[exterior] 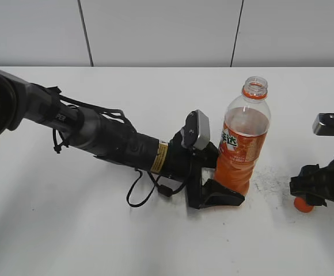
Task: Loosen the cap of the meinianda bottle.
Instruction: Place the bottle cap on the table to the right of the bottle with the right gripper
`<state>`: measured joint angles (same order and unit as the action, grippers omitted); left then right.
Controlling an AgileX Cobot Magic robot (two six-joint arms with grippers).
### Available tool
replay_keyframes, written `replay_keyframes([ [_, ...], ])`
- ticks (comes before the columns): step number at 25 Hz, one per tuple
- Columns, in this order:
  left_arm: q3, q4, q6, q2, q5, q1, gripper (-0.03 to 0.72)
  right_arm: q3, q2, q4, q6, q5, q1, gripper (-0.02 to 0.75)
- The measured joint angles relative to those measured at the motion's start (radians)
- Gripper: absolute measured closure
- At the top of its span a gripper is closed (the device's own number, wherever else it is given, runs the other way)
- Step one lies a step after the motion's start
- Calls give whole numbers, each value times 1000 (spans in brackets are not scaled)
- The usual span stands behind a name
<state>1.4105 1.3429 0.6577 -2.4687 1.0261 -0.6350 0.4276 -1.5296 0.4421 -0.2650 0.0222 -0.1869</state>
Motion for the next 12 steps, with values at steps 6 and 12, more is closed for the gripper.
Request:
replay_keyframes([
  [6, 0, 124, 93, 35, -64, 23, 15, 0, 58, 0, 0, 48, 0, 263],
  [12, 0, 307, 233, 84, -84, 53, 17, 0, 63, 0, 0, 61, 0, 263],
])
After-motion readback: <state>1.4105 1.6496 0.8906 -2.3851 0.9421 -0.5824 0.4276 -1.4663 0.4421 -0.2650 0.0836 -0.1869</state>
